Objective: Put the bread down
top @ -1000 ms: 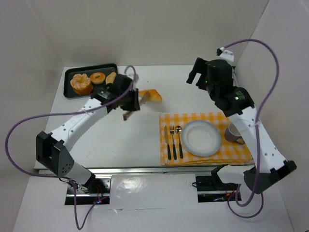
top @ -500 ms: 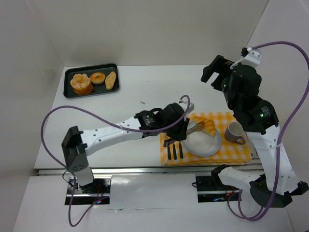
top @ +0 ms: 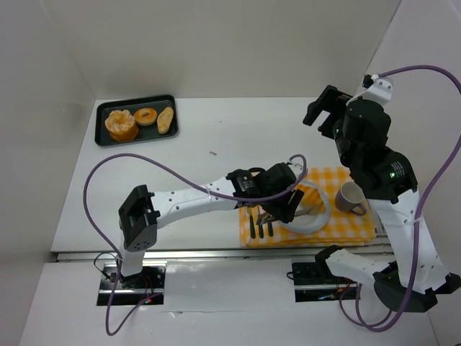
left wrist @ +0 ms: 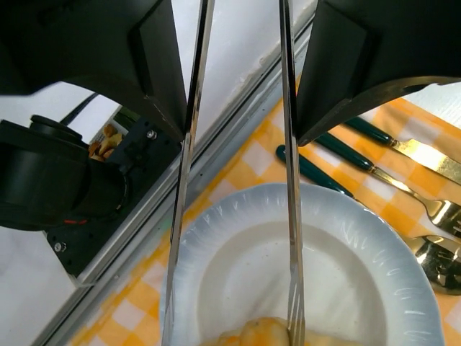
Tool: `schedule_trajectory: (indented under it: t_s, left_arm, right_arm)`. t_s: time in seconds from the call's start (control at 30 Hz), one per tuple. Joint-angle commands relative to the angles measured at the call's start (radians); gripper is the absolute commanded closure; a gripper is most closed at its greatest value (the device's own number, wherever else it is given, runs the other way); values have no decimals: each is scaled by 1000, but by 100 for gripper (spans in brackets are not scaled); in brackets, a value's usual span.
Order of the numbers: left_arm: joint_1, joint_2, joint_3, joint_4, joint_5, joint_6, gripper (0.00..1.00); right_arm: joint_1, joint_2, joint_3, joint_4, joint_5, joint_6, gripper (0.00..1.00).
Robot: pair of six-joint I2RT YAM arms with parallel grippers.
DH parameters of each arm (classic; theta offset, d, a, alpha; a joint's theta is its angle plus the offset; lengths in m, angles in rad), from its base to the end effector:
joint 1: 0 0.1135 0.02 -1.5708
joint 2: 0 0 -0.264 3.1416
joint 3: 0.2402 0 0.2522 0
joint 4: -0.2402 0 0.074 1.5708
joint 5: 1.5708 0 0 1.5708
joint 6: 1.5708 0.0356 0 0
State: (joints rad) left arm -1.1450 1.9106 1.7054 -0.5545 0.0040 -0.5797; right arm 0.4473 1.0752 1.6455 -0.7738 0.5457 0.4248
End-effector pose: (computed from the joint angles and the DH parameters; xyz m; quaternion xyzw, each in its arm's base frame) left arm 0.1814 -0.4003 0.2957 0.2570 0.8822 -0.3008 0.2553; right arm 0.1617 0.0571 0.5074 0.1618 0.7485 0.0675 0.6396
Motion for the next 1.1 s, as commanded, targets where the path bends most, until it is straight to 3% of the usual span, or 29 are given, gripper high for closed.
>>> schedule_trajectory:
  t_s: [0.0, 0.47, 0.57, 0.73, 0.83, 1.07]
  left_arm:
    - [-1, -82, 56, -16, -19, 33, 29]
    - [19, -252, 44, -203, -180, 32, 36]
    - [141, -338, -51, -243, -180, 5, 38]
    - [493, -548, -249, -202, -111, 17, 38]
    - [701, -548, -247, -202, -134, 17, 38]
    - [959, -320, -118, -171, -118, -89, 40]
  right_arm:
    - [2, -5, -6, -5, 23, -8, 1]
    - [2, -4, -24, 4, 5, -8, 1]
    - [2, -4, -33, 13, 5, -8, 1]
    - [2, -14, -53, 48, -53, 2, 1]
    - [2, -5, -79, 59, -73, 2, 1]
    - [2, 29, -90, 77, -82, 2, 1]
